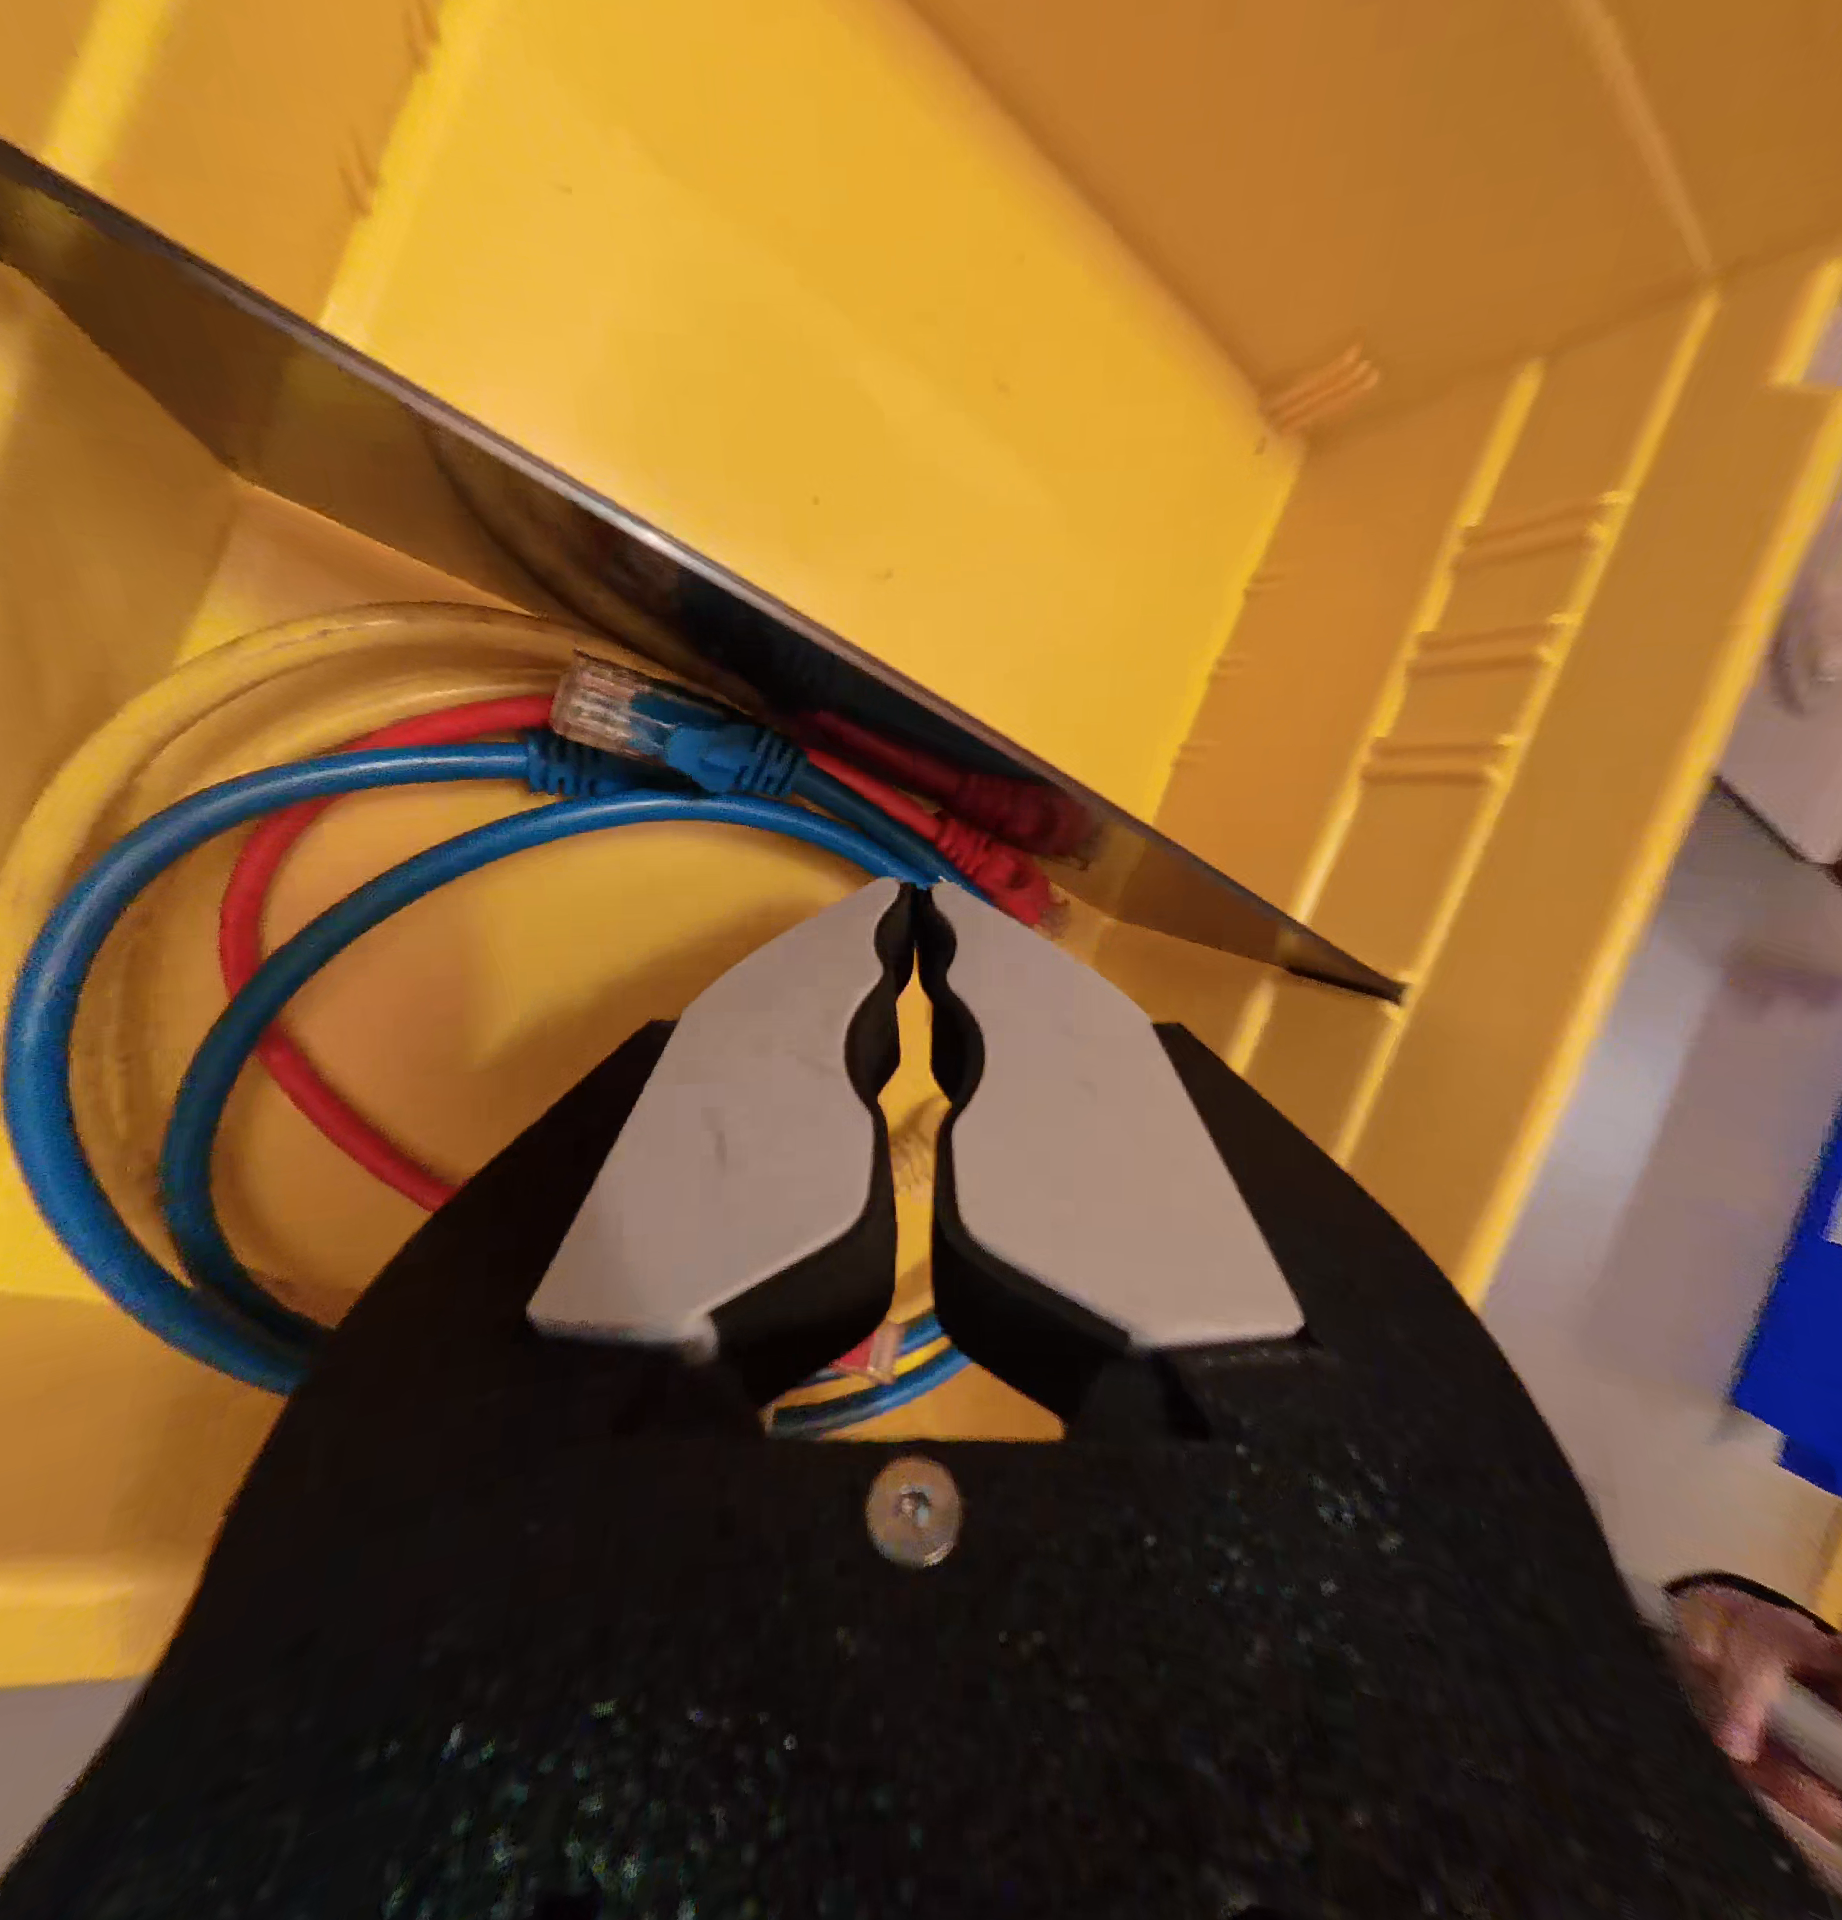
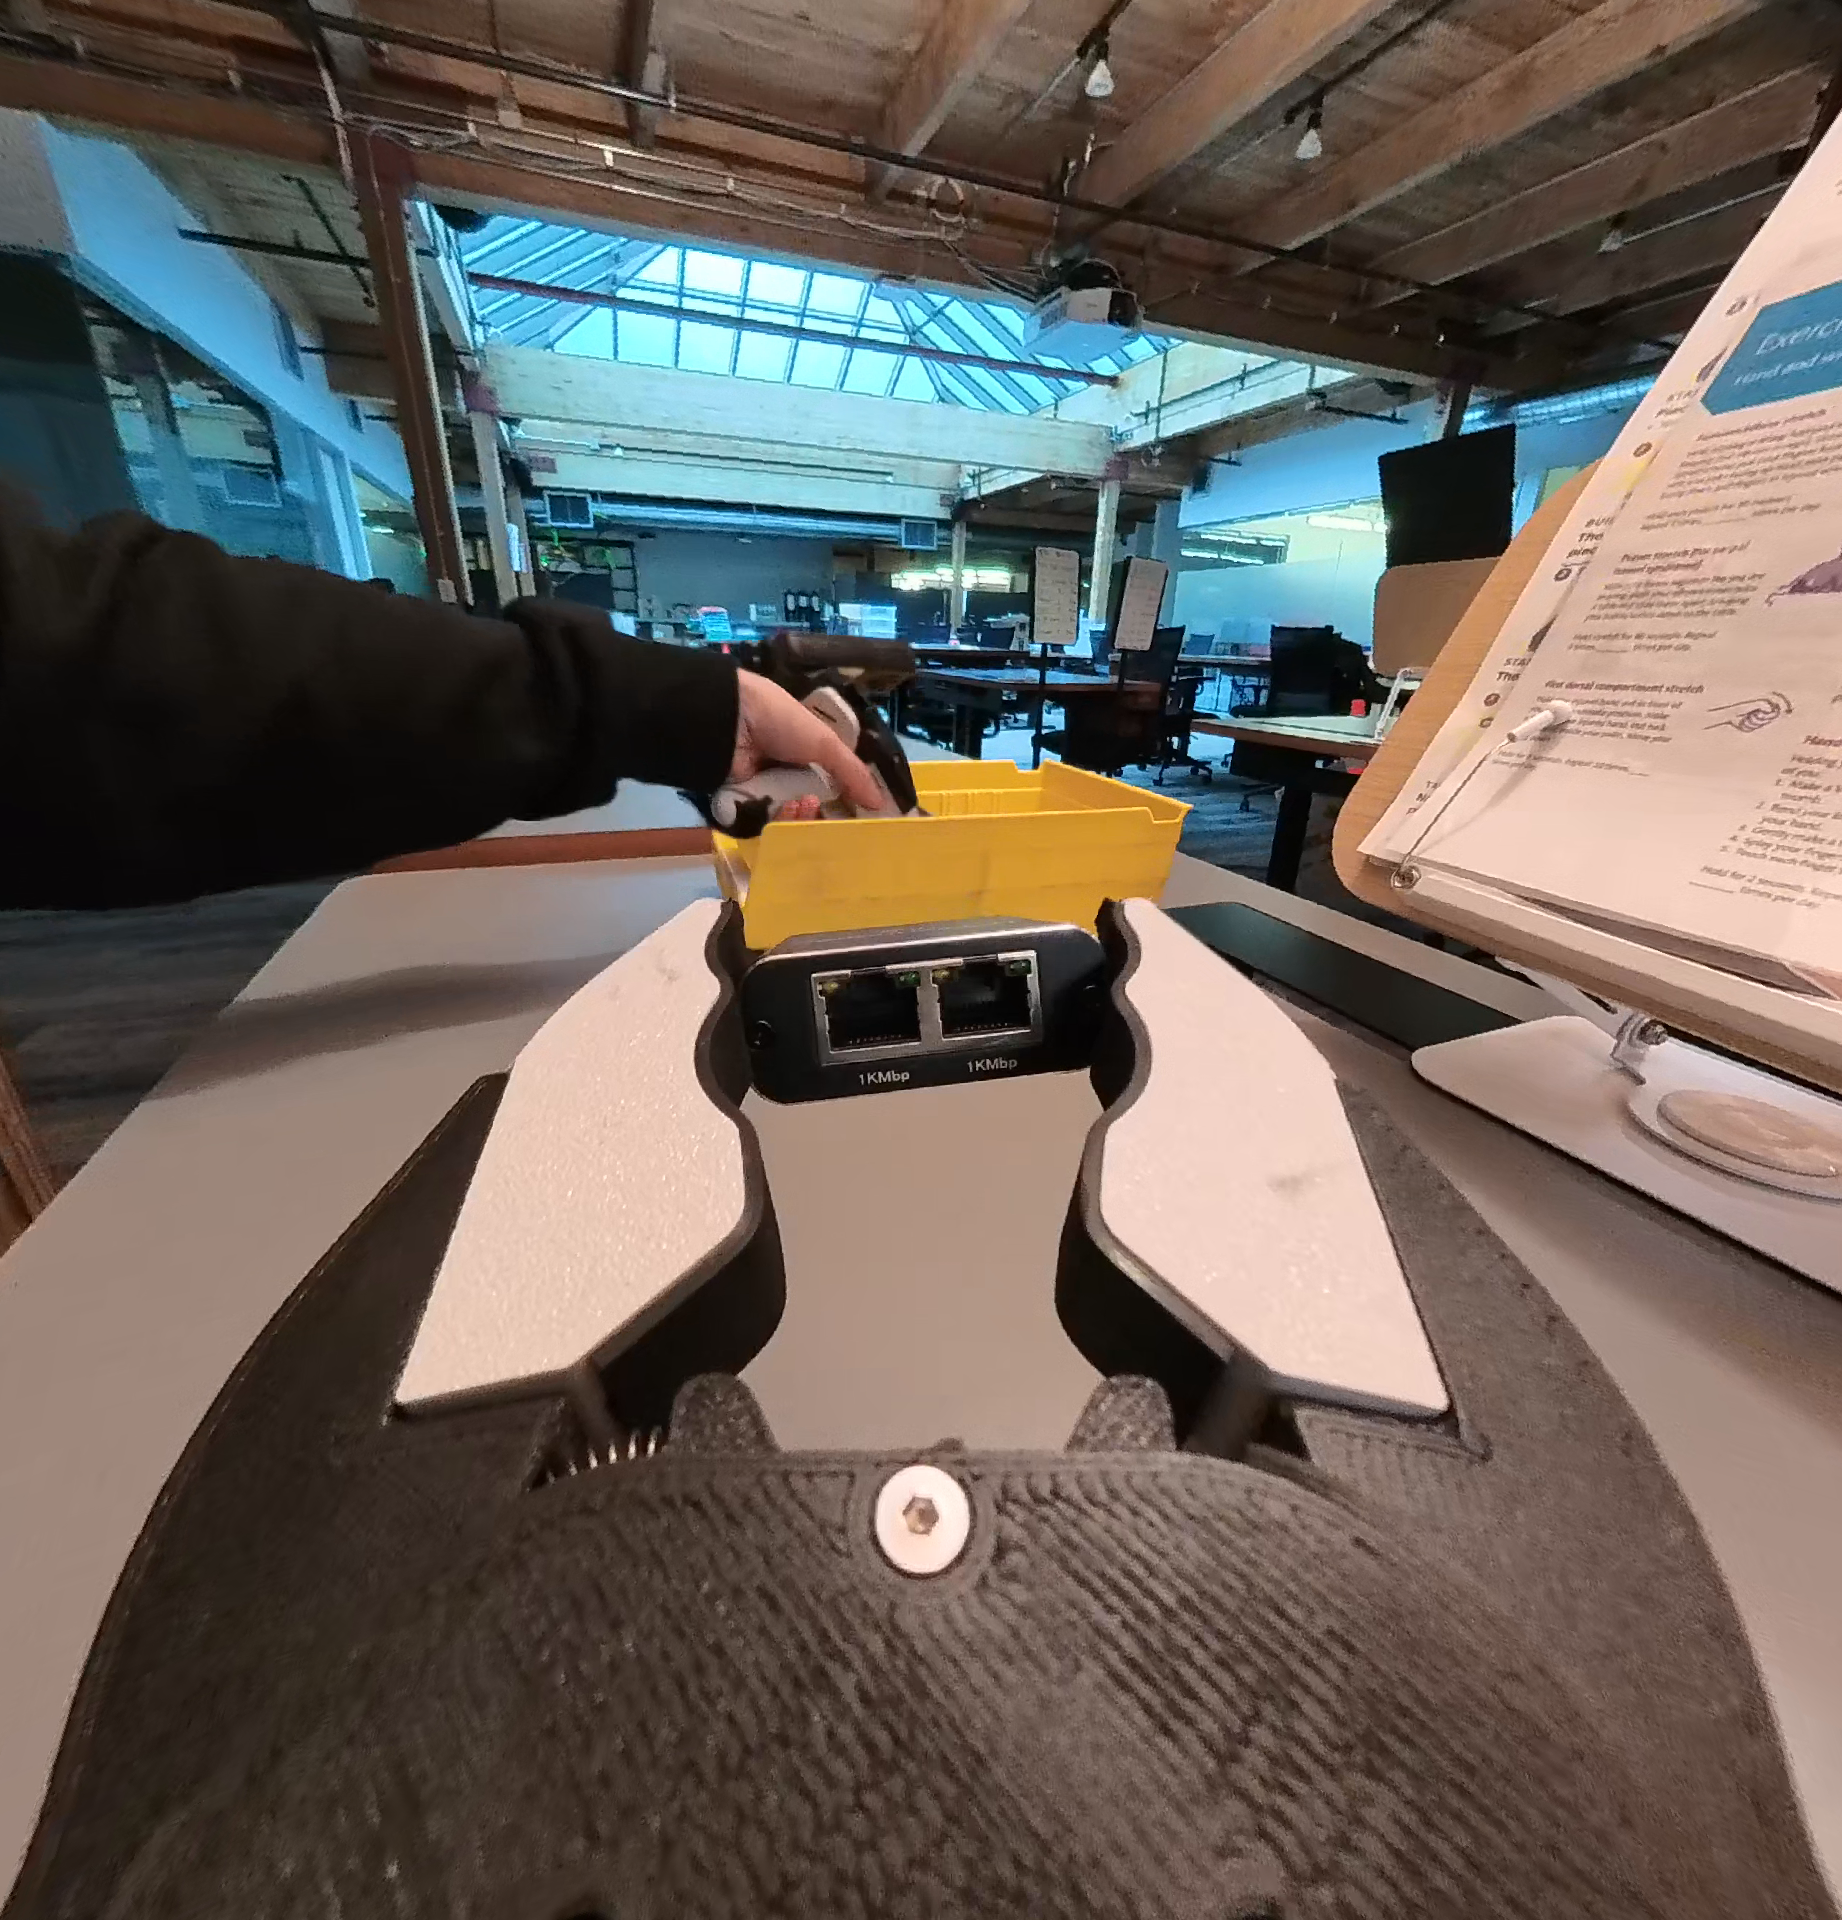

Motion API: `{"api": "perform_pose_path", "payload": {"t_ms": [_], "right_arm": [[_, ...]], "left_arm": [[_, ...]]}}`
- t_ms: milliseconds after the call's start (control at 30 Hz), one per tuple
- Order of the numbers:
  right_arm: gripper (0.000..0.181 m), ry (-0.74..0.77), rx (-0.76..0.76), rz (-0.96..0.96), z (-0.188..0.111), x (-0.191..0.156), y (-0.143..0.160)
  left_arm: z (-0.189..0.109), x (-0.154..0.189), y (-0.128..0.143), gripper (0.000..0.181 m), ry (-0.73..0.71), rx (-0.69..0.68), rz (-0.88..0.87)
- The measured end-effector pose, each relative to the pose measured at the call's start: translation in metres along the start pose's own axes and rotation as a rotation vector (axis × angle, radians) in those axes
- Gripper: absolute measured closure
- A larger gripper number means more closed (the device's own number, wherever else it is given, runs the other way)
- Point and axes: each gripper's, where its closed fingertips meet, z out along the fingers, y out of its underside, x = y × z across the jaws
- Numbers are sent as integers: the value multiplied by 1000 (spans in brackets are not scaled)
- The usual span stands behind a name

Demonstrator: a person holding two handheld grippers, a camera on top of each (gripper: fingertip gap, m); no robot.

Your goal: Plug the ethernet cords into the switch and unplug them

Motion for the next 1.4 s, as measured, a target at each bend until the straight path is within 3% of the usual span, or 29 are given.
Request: {"api": "perform_pose_path", "payload": {"t_ms": [133, 200, 233, 367, 533, 767, 967, 1133, 1300, 1400], "right_arm": [[116, -8, -6, -2, 2, -2, 2], [116, -13, -20, -11, 3, -4, 4], [116, -16, -23, -13, 4, -5, 5], [116, -59, -13, -4, 6, -12, 4], [116, -210, 155, 173, -2, -24, -17], [116, -348, 412, 372, -24, -22, -52], [116, -373, 496, 433, -33, -17, -60], [116, -368, 466, 402, -31, -20, -60], [116, -353, 439, 376, -29, -21, -57], [116, -347, 435, 368, -29, -21, -58]], "left_arm": [[1, 2, 0, 177, 52, 16, -114], [6, 7, 3, 145, 102, 4, -184], [10, 7, 4, 143, 97, 5, -198], [23, 4, 8, 148, 39, -15, -191], [24, 1, 5, 162, -22, 0, -120], [6, 17, 4, 172, 75, 13, -52], [-36, 48, 8, 175, 190, 66, 124], [-107, 85, 20, 175, 303, 204, 435], [-175, 109, 35, 176, 236, 346, 792], [-201, 124, 49, 176, 239, 348, 984]]}}
